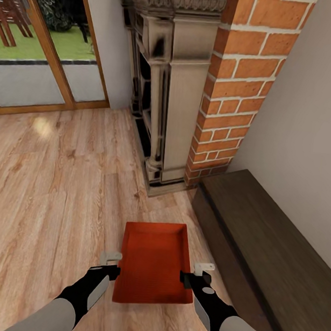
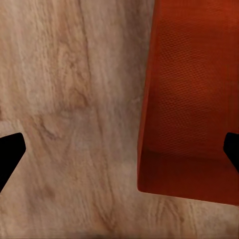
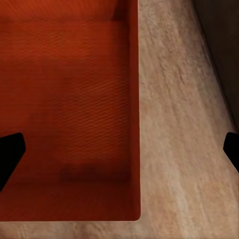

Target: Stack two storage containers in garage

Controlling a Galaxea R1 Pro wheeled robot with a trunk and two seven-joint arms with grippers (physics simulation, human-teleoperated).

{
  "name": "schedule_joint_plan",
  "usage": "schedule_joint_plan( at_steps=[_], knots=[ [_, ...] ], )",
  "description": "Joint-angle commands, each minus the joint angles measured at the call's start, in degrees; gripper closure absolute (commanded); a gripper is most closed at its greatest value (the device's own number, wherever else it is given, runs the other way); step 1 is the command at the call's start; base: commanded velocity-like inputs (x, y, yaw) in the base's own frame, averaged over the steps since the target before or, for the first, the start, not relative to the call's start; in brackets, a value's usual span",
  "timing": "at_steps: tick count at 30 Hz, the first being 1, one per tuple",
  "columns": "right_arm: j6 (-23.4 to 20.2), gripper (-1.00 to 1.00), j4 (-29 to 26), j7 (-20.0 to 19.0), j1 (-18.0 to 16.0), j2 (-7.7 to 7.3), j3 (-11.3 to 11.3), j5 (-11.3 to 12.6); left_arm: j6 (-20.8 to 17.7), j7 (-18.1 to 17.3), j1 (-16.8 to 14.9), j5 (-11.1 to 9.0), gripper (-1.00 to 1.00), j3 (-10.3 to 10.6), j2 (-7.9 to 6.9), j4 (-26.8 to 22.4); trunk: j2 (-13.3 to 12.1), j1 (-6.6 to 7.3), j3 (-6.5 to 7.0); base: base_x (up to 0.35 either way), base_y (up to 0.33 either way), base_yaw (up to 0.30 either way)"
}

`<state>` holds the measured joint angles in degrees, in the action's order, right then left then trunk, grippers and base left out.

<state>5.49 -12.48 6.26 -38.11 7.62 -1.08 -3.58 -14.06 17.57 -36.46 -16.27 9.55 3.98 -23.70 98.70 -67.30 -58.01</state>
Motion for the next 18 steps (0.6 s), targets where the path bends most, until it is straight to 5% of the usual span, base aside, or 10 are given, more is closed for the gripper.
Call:
schedule_joint_plan(
  at_steps=[1,18],
  knots=[
    [0.11,-1.00,0.05,0.33,-0.03,0.00,-0.10,-0.37,-0.22,0.48,-0.02,-0.42,-1.00,0.50,-0.05,0.00,0.43,-0.22,-0.22,0.000,0.000,0.000],
    [0.14,-1.00,-0.18,0.33,-0.03,-0.99,-0.06,-0.37,-0.18,0.69,-0.02,0.33,-1.00,0.54,0.31,-0.56,7.25,-3.95,-3.27,0.000,0.000,0.000]
  ],
)
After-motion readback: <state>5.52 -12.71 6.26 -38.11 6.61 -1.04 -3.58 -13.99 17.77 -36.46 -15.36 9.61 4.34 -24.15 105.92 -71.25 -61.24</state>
